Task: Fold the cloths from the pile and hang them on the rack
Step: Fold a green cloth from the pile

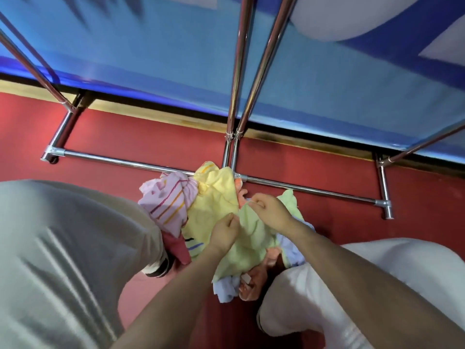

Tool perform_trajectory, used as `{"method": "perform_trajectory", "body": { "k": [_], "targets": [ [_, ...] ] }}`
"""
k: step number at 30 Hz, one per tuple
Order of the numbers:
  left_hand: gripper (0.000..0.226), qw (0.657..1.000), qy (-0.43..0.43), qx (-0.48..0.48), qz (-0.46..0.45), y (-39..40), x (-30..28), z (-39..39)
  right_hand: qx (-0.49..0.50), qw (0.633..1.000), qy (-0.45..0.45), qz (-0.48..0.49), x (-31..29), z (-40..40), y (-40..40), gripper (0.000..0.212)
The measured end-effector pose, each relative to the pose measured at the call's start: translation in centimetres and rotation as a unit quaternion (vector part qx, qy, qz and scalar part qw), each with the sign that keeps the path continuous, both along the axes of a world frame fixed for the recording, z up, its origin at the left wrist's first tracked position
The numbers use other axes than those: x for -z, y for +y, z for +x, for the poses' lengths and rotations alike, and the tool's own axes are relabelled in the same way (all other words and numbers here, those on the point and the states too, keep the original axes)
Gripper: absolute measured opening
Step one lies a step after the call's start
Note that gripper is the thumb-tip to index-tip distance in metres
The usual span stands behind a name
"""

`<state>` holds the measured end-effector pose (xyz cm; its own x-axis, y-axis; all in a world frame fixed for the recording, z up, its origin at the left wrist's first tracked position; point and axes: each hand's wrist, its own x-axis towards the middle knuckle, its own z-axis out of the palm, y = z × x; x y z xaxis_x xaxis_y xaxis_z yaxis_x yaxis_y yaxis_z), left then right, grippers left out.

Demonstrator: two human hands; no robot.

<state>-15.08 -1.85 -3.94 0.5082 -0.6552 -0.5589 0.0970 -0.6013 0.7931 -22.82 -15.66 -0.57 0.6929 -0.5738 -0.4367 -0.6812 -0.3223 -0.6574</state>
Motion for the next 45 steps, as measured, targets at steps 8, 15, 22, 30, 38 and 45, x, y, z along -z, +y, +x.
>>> {"method": "perform_trajectory", "body": {
  "k": [8, 15, 22, 30, 38, 45],
  "targets": [
    [0.028, 0.991, 0.013, -0.014, -0.132, -0.9, -11.7, 0.6, 0.15, 0.975, -0.165, -0.011, -10.7, -2.0, 1.0, 0.017],
    [0.022, 0.981, -0.089, 0.041, -0.168, 0.3, -17.1, 0.2, 0.221, 0.946, -0.236, 0.005, -15.6, -2.9, 3.9, 0.016],
    [0.02, 0.967, -0.105, 0.049, -0.226, 2.5, -19.5, -0.7, 0.255, 0.93, -0.264, 0.002, -17.3, -4.9, 6.6, 0.011],
    [0.013, 0.972, -0.048, -0.062, -0.224, 3.7, -18.8, -1.9, 0.254, 0.922, -0.29, -0.002, -16.8, -6.3, 8.6, 0.01],
    [0.018, 0.956, 0.007, -0.123, -0.267, 3.8, -19.9, -1.4, 0.15, 0.962, -0.218, -0.069, -15.5, -7.0, 10.1, 0.008],
    [0.019, 0.933, 0.041, -0.198, -0.296, 4.6, -21.4, 1.6, 0.051, 0.988, -0.078, -0.126, -14.2, -7.2, 9.9, 0.02]
  ]
}}
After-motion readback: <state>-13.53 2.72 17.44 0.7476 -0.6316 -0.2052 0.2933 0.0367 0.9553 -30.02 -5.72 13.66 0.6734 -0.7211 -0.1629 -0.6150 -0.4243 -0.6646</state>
